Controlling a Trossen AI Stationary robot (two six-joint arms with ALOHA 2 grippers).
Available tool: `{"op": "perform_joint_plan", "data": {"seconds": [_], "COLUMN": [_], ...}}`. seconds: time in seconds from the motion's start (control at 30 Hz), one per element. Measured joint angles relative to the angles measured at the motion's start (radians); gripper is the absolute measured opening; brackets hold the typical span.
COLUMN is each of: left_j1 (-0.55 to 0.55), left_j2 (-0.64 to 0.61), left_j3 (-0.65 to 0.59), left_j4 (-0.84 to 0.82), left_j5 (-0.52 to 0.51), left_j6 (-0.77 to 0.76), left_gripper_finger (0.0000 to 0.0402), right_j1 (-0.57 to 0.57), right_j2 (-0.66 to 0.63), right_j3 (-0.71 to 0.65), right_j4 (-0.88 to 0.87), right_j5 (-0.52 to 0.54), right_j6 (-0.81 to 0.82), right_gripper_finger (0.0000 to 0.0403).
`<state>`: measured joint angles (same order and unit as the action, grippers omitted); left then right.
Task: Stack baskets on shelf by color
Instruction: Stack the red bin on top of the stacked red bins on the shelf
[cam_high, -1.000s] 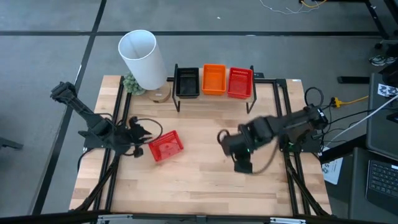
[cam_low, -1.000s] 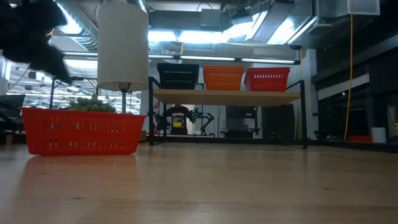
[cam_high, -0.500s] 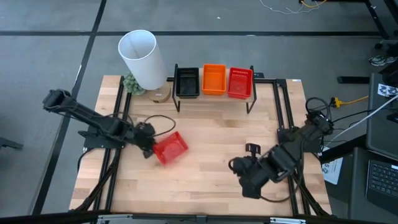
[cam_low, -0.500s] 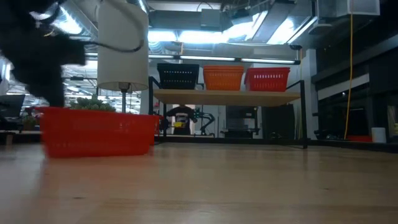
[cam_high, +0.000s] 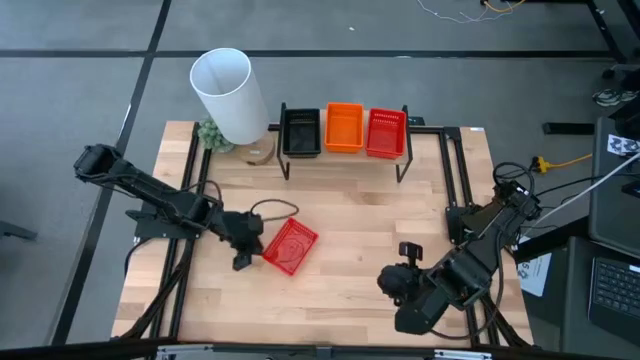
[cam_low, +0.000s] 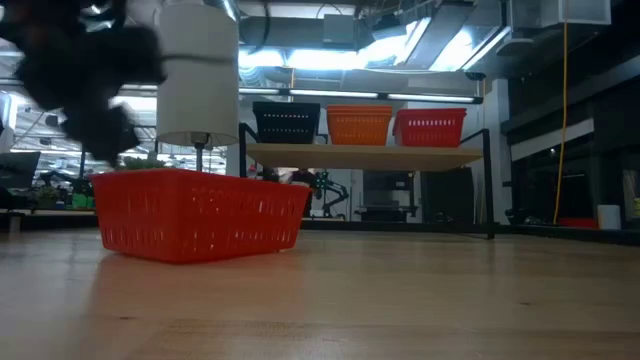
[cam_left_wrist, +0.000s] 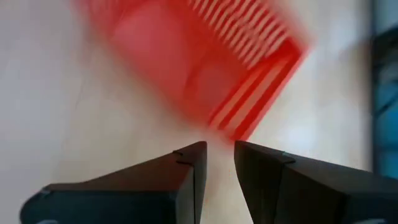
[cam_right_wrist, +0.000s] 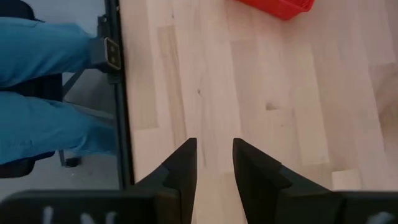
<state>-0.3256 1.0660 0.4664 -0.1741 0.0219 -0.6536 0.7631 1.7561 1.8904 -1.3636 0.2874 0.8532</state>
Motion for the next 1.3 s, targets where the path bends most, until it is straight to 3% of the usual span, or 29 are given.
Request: {"op": "perform_joint_plan", "data": {"seconds": [0.23, 0.33, 0.4, 0.57, 0.63, 0.77, 0.9, 1.07, 1.3], "left_j1": [-0.054, -0.043, -0.023, 0.033, 0.051, 0.063, 0.061, 0.033, -0.014], "left_j2": [0.004, 0.090, 0.174, 0.395, 0.459, 0.507, 0.491, 0.366, 0.166], "left_j3": [0.004, 0.004, 0.002, 0.054, 0.115, 0.245, 0.317, 0.334, 0.333], "left_j4": [-0.164, -0.119, -0.010, 0.497, 0.555, 0.362, 0.111, -0.062, -0.277], "left_j5": [-0.038, -0.051, -0.069, -0.080, -0.075, -0.008, -0.039, -0.093, -0.196], "left_j6": [-0.020, -0.017, 0.000, 0.103, 0.166, 0.277, 0.306, 0.308, 0.290], "left_gripper_finger": [0.0071, 0.0063, 0.0057, 0.0049, 0.0048, 0.0048, 0.0048, 0.0048, 0.0048], "right_j1": [0.033, 0.035, 0.035, 0.035, 0.035, 0.035, 0.035, 0.012, -0.095], "right_j2": [0.000, 0.000, 0.000, 0.000, 0.000, 0.006, 0.046, 0.118, 0.211], "right_j3": [0.000, 0.000, 0.000, 0.000, 0.000, 0.000, 0.000, 0.000, -0.001], "right_j4": [0.001, 0.002, 0.002, 0.006, 0.008, 0.011, 0.000, 0.012, 0.117], "right_j5": [0.034, 0.034, 0.042, 0.118, 0.138, 0.179, 0.202, 0.195, 0.038], "right_j6": [0.008, 0.006, 0.005, -0.028, -0.030, 0.015, 0.012, -0.074, -0.284], "right_gripper_finger": [0.0102, 0.0102, 0.0102, 0.0102, 0.0102, 0.0102, 0.0102, 0.0102, 0.0102]}}
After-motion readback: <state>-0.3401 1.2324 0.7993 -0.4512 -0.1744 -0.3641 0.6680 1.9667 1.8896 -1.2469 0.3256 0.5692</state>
